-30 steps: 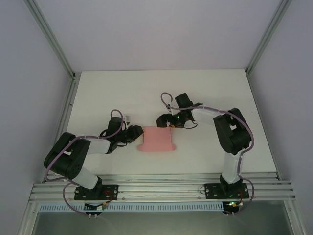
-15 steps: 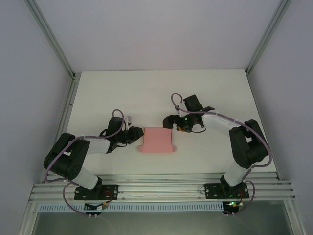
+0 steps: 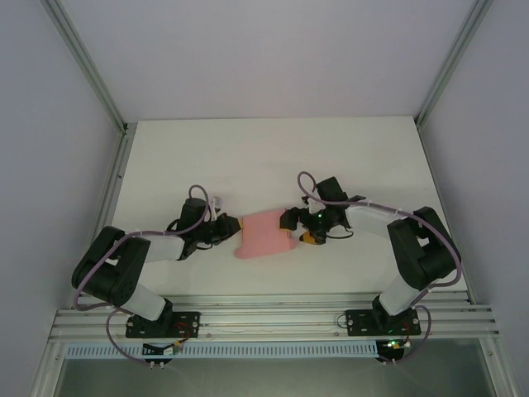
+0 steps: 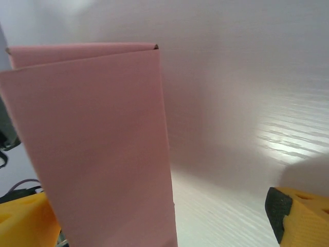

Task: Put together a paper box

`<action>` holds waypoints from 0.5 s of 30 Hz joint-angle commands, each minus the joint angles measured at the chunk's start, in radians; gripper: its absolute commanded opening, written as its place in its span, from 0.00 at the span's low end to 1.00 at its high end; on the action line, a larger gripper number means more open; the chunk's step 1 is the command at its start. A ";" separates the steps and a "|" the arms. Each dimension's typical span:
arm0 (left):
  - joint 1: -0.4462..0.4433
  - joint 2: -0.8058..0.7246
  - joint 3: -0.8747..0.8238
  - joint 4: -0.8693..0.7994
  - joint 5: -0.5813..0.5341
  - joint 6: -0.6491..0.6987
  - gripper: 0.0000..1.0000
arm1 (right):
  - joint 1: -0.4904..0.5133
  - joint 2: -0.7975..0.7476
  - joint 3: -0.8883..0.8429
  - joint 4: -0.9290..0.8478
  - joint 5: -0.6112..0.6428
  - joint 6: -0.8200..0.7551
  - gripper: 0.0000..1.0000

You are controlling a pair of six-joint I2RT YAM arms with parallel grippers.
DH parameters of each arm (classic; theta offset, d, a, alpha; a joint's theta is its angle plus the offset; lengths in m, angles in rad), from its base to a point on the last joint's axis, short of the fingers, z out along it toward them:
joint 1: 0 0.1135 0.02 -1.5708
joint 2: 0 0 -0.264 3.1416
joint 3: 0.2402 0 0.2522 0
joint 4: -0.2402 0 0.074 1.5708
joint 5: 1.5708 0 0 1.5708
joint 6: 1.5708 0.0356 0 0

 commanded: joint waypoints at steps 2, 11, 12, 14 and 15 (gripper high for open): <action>0.014 0.001 -0.022 -0.015 0.029 0.019 0.09 | 0.002 0.002 0.002 0.076 -0.063 0.016 1.00; 0.013 0.021 -0.001 0.001 0.043 0.009 0.10 | 0.036 0.110 0.101 0.195 -0.220 0.084 0.76; 0.014 0.020 0.000 -0.001 0.034 0.008 0.10 | 0.039 0.101 0.092 0.218 -0.236 0.096 0.72; 0.014 0.023 0.004 -0.003 0.031 0.009 0.10 | 0.041 0.076 0.077 0.231 -0.230 0.113 0.64; 0.014 0.024 0.008 -0.003 0.031 0.010 0.10 | 0.041 0.060 0.070 0.226 -0.218 0.113 0.60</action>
